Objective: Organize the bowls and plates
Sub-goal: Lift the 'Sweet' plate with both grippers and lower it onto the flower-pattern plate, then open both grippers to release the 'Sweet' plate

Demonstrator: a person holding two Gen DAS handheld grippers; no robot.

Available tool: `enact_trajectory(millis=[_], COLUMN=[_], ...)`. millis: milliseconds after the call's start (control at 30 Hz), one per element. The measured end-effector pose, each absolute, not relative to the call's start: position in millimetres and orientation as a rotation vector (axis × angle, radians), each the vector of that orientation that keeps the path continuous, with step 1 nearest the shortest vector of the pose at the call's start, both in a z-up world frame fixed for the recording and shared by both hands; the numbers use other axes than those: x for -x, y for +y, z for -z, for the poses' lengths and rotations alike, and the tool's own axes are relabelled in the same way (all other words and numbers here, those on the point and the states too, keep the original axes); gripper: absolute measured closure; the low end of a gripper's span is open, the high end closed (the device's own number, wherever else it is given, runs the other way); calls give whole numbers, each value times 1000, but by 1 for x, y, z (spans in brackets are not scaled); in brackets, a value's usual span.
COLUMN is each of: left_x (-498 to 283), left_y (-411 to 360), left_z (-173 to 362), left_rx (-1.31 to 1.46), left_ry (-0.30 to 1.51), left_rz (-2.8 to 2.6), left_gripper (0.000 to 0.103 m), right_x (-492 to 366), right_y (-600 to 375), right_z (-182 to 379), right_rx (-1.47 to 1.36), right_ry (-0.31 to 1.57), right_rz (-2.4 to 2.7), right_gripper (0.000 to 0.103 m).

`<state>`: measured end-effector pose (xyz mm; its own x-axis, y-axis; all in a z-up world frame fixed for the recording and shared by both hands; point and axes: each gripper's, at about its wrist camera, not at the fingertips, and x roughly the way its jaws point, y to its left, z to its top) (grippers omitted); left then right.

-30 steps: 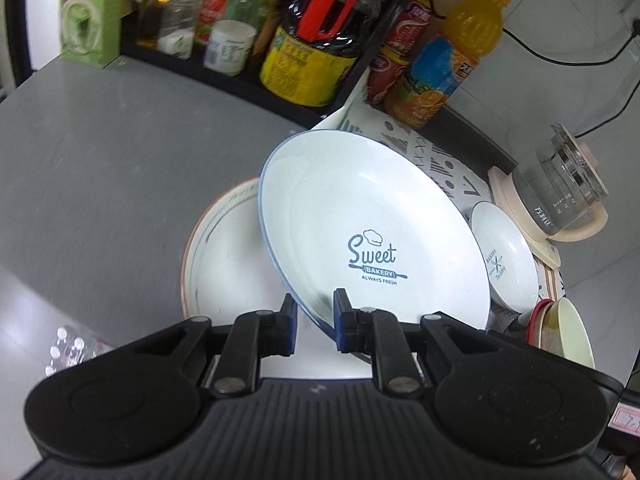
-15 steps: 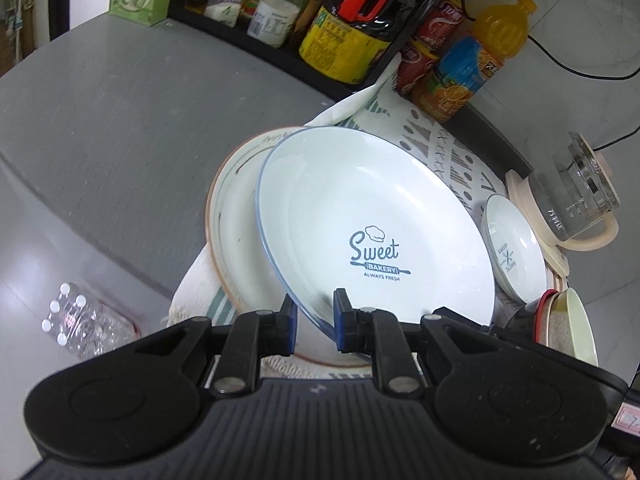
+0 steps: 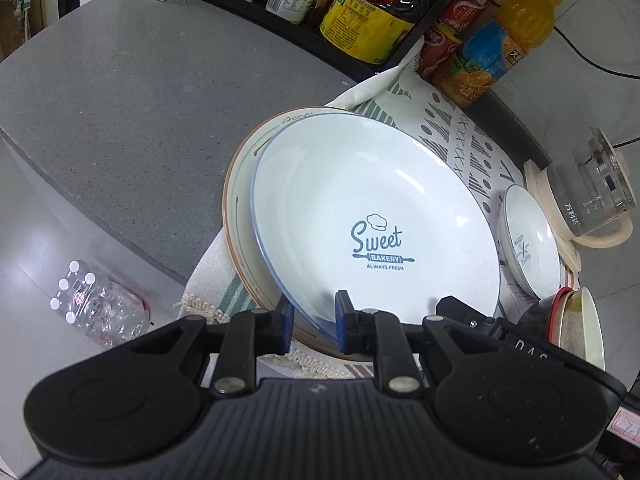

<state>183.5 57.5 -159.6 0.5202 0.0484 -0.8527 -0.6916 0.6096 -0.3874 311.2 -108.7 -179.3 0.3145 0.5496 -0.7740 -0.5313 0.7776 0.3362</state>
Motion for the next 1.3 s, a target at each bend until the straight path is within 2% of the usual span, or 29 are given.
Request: enact_trajectory(millis=[500,600,1067,1167,1233,1300], left_x=[-193,-199,-198,-199,-200,-202], left_y=[80,80,88,88,88,86], left_z=[151,154,159,157,156,153], left_rx=[695,630,646,664,675,678], left_ry=[999,1021,1030,1026,1025,1018], left_rz=[-565,-584,-625,-630,-641,-644], left_gripper=[83,77,75,68,61,55], right_x=[-319,-322,-327,-327,-327,-328], right_y=[-104,-102,-98,-103,-107,-112], right_z=[186,188,190,178,170,162], right_rx=[-10,-20,-38,-29,-29,-28], right_ry=[1044,1051,1072,1042,1036,1013], right_rz=[-663,-655,-644,-657,-664,-673], right_gripper=[90,90,85,80,65,56])
